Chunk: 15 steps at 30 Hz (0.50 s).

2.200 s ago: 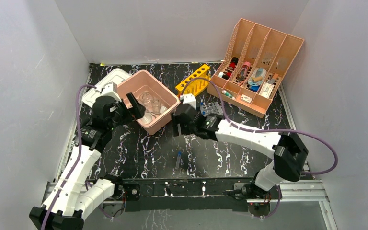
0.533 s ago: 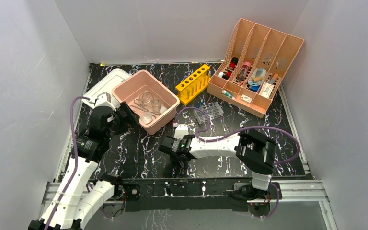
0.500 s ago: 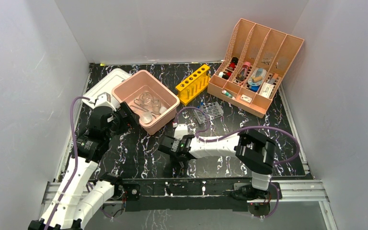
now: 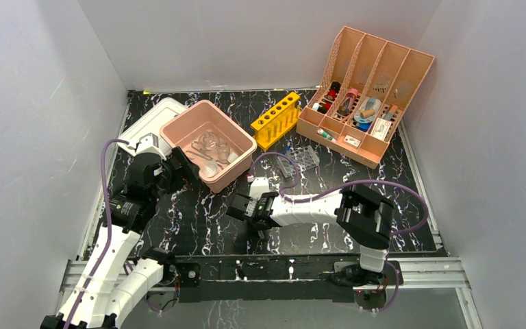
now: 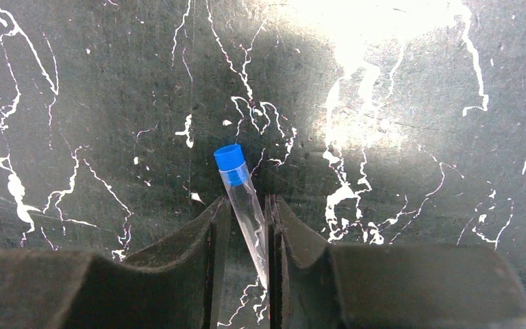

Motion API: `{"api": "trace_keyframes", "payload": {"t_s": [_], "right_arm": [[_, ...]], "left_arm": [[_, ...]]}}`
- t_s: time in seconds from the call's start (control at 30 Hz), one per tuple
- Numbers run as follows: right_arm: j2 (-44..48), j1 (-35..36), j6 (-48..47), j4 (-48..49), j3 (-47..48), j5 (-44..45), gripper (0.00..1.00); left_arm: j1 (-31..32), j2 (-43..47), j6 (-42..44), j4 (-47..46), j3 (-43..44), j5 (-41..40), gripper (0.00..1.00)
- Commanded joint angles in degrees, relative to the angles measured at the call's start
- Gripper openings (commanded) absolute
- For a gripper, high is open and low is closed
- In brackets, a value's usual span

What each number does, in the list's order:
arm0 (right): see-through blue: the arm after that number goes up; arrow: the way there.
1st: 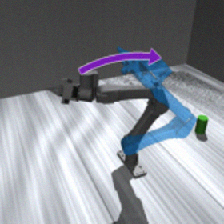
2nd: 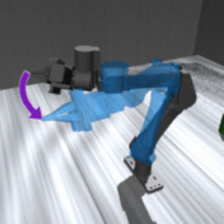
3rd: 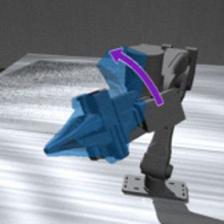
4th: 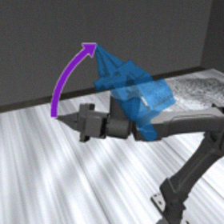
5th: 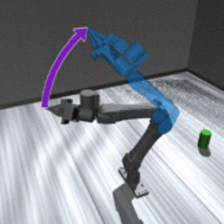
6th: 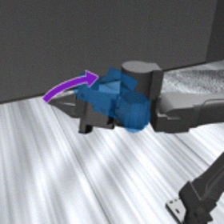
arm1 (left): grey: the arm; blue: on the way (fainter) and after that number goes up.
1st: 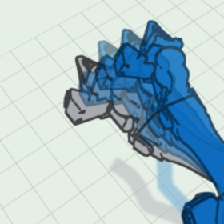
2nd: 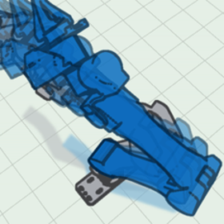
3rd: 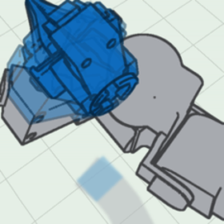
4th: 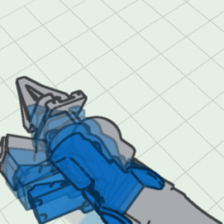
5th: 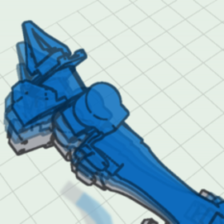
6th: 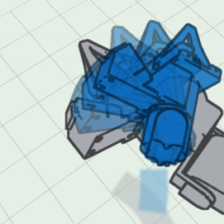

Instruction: Organize the chemistry lab equipment

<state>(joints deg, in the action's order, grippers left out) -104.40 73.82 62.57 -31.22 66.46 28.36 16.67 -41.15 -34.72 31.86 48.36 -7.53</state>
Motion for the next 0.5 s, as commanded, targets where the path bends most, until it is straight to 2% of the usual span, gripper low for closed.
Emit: {"api": "trace_keyframes", "payload": {"t_s": [0.0, 0.07, 0.2, 0.47], "right_arm": [[-1.0, -0.3, 0.4, -2.0, -0.9, 0.0, 0.33], [-0.6, -0.3, 0.0, -2.0, -0.8, 0.2, 0.32], [0.1, -0.3, -0.9, -1.5, -0.8, 0.3, 0.23], [2.5, -0.3, -1.5, -2.4, -0.2, 1.7, 0.23]], "left_arm": [[-0.2, 0.3, -0.1, 0.1, -0.3, 0.6, 0.89], [-0.1, 0.3, -0.2, 0.0, -0.2, 0.7, 0.89], [-0.2, 0.5, -0.2, 0.0, -0.2, 1.2, 0.89], [-0.2, 0.9, 0.1, 0.0, -0.1, 1.8, 0.89]]}}
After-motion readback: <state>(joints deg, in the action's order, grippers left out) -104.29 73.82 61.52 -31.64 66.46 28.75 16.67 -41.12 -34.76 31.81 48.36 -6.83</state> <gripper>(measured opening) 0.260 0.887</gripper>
